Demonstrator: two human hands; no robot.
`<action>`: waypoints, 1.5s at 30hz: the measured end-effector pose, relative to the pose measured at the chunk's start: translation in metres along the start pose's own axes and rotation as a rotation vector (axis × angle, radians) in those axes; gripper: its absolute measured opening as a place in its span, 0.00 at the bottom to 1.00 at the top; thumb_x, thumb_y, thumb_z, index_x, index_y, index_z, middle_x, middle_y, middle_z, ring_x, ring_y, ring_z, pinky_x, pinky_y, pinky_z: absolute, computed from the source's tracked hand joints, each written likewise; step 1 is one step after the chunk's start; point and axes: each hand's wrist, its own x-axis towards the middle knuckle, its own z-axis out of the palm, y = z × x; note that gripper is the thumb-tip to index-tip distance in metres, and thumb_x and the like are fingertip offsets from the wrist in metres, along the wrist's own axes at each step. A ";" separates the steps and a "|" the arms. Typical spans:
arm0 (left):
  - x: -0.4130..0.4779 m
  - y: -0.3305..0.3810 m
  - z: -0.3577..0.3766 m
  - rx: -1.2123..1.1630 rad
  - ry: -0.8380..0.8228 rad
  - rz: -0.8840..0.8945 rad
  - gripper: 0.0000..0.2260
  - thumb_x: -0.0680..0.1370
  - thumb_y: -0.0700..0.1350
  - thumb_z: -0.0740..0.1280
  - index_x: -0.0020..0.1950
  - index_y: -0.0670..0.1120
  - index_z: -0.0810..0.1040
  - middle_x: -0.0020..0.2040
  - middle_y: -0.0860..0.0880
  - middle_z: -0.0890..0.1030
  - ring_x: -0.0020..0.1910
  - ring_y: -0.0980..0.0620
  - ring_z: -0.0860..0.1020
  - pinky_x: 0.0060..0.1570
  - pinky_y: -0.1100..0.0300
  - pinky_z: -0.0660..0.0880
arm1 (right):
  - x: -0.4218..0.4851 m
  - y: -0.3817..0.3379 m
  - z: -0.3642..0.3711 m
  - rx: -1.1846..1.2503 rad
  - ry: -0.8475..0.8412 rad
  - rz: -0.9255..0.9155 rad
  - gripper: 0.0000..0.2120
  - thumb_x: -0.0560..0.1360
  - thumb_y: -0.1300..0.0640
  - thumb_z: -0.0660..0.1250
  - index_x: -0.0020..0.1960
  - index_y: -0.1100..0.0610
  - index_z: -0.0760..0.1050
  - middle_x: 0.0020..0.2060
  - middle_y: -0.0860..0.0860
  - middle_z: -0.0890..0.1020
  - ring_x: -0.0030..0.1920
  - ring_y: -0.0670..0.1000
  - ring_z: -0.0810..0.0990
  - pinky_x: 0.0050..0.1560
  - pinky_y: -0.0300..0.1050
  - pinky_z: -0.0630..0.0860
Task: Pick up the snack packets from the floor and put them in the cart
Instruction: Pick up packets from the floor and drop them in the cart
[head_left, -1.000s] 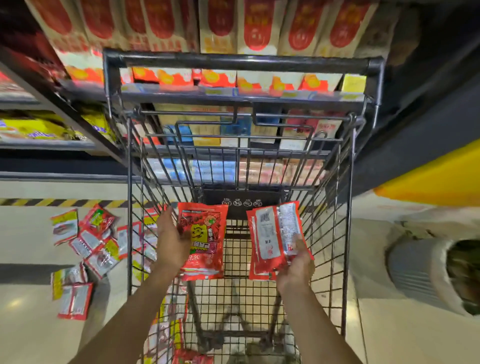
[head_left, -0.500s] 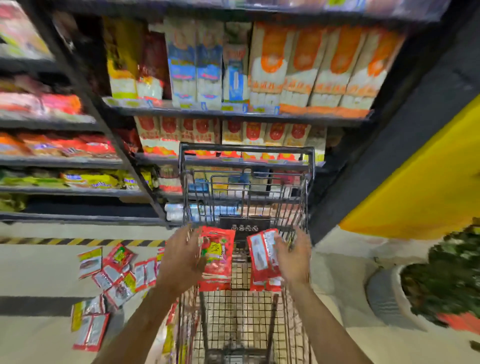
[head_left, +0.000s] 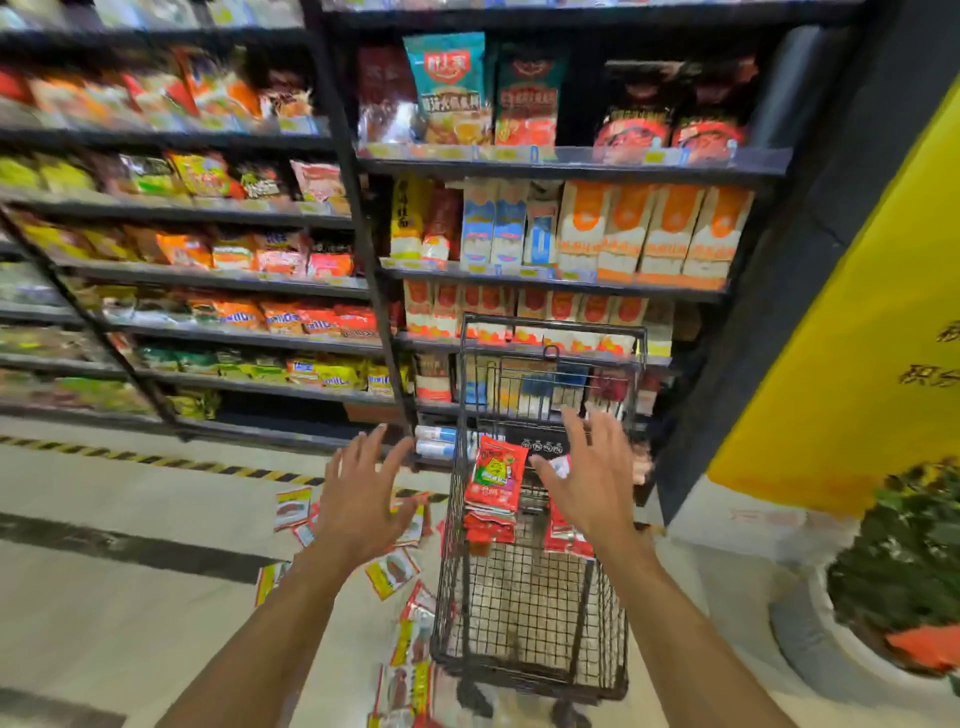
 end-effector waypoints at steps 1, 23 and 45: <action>-0.014 -0.005 -0.014 0.009 0.004 -0.018 0.35 0.76 0.67 0.66 0.80 0.53 0.67 0.81 0.41 0.66 0.77 0.34 0.66 0.72 0.35 0.68 | -0.010 -0.009 -0.006 -0.004 0.007 -0.026 0.37 0.77 0.33 0.66 0.80 0.47 0.61 0.81 0.56 0.63 0.81 0.60 0.58 0.79 0.62 0.59; -0.202 -0.341 -0.094 0.090 -0.016 -0.120 0.36 0.76 0.69 0.66 0.81 0.55 0.65 0.82 0.44 0.65 0.79 0.38 0.65 0.74 0.35 0.65 | -0.154 -0.360 0.080 -0.003 -0.006 -0.178 0.38 0.77 0.33 0.67 0.80 0.48 0.63 0.81 0.56 0.62 0.81 0.62 0.59 0.78 0.63 0.61; 0.029 -0.565 0.062 0.064 -0.372 0.084 0.38 0.78 0.71 0.60 0.84 0.59 0.52 0.86 0.46 0.50 0.84 0.40 0.51 0.80 0.36 0.48 | -0.009 -0.491 0.355 -0.029 -0.246 0.078 0.38 0.76 0.35 0.66 0.81 0.51 0.63 0.80 0.60 0.64 0.80 0.66 0.62 0.76 0.67 0.62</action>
